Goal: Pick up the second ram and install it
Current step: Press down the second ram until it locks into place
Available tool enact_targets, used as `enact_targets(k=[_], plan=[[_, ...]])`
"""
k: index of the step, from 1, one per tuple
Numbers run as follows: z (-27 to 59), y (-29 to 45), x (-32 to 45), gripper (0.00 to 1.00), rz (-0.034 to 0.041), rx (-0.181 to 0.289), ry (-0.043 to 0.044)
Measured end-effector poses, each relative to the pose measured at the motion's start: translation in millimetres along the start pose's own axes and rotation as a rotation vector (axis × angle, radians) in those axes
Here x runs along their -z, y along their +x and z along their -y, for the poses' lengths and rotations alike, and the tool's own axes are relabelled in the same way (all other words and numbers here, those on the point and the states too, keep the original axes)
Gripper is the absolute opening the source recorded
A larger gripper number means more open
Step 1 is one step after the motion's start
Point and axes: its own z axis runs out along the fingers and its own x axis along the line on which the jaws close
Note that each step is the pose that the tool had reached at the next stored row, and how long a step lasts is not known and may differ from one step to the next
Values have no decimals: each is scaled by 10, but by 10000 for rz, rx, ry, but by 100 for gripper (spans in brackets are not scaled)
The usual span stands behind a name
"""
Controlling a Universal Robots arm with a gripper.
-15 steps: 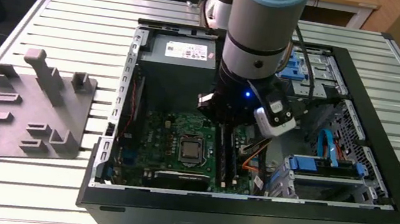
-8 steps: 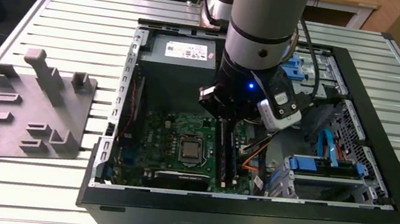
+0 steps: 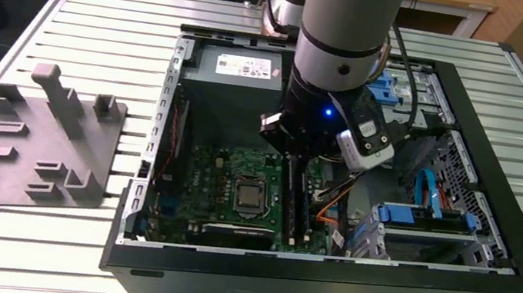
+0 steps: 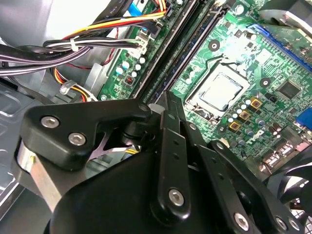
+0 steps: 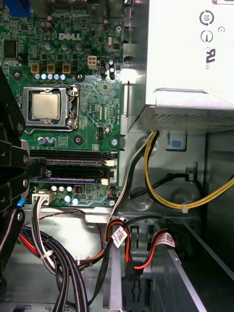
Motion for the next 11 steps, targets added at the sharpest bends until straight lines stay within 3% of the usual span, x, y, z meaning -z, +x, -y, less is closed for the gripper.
enact_targets(k=[5,11], plan=[[0,0,-1,10,-1,0,5],[-40,5,-103,10,-6,1,26]])
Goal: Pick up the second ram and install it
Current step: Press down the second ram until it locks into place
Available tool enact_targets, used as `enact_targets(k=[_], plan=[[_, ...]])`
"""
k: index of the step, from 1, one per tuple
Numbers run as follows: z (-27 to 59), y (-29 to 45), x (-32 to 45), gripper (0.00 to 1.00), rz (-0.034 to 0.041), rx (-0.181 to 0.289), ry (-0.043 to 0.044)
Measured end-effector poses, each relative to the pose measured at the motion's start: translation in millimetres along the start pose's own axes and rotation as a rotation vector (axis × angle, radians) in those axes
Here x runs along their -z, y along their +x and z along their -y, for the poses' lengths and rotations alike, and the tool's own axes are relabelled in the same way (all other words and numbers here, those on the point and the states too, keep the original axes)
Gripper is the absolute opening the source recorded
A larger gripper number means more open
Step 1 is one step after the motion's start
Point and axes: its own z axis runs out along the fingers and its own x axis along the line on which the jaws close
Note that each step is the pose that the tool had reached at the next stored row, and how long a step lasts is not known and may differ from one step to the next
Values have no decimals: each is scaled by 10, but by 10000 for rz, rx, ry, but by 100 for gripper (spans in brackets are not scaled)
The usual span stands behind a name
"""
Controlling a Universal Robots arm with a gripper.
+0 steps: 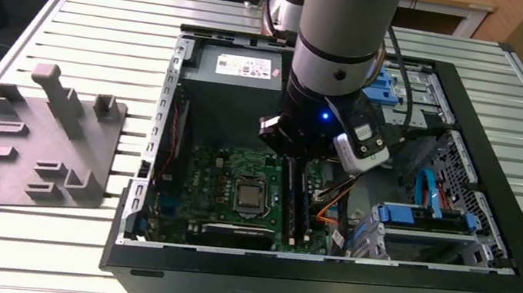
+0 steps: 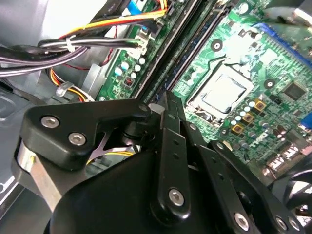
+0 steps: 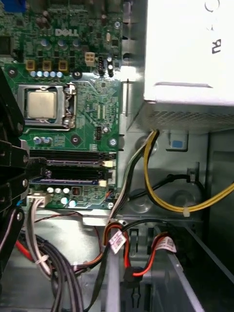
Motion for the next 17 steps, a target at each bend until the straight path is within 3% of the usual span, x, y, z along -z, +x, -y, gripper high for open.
enact_targets(k=[10,17], plan=[[-207,4,-177,10,1,26,-5],[-318,6,-252,10,1,47,-8]])
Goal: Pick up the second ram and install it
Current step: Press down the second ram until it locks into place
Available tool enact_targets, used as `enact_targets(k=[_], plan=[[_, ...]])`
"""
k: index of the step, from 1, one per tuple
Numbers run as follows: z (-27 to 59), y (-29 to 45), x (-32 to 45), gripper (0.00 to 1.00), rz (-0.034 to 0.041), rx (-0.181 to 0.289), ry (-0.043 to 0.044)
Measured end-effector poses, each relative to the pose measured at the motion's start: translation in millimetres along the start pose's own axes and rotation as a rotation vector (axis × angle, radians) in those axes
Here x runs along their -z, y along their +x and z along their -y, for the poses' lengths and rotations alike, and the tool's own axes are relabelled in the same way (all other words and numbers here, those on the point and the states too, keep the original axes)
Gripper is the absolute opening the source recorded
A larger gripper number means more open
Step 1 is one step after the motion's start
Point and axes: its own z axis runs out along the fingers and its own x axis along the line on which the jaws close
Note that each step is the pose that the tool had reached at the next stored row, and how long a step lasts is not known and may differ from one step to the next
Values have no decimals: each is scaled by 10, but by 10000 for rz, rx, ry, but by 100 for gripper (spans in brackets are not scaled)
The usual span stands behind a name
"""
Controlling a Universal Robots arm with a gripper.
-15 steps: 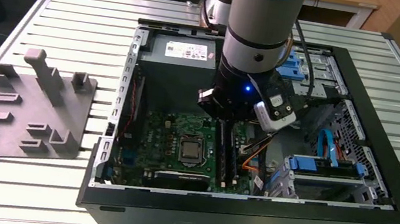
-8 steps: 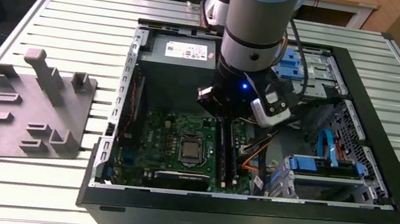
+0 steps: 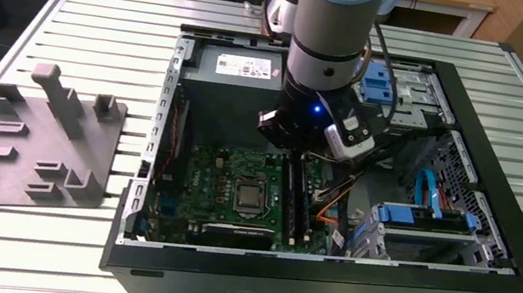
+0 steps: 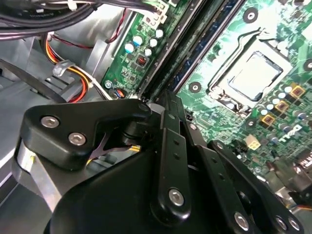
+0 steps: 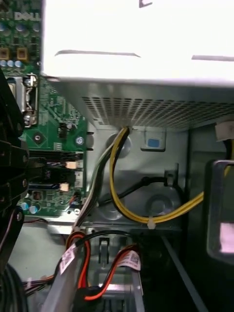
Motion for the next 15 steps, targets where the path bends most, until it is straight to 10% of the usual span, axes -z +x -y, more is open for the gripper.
enact_targets(k=[15], plan=[[-22,1,-68,10,2,5,14]])
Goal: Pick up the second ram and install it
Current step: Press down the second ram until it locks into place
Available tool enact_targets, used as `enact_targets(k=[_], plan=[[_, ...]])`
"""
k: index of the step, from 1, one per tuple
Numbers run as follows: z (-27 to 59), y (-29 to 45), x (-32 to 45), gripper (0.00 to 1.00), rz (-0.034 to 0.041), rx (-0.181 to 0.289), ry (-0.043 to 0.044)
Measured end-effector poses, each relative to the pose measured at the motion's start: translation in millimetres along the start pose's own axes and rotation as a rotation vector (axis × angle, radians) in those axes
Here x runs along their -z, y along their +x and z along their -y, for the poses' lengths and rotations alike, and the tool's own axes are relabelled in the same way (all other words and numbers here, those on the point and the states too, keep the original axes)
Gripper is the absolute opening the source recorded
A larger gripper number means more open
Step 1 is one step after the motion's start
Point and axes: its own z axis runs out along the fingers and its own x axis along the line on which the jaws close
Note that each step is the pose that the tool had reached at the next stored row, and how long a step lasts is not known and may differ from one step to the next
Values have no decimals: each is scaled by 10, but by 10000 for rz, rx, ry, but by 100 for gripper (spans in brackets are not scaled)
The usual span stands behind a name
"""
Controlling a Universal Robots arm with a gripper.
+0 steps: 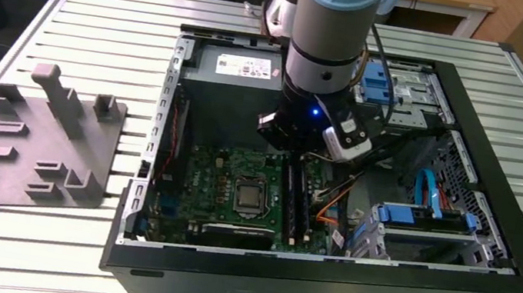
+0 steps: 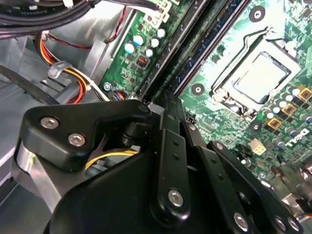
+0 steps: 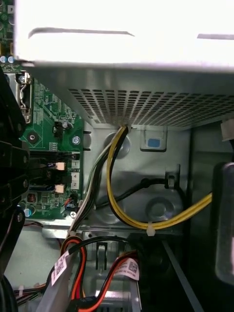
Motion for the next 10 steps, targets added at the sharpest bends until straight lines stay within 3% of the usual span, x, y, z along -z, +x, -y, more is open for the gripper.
enact_targets(k=[2,5,10], plan=[[2,-2,57,10,-8,1,25],[25,-1,62,10,-9,1,28],[186,6,64,10,-10,4,69]])
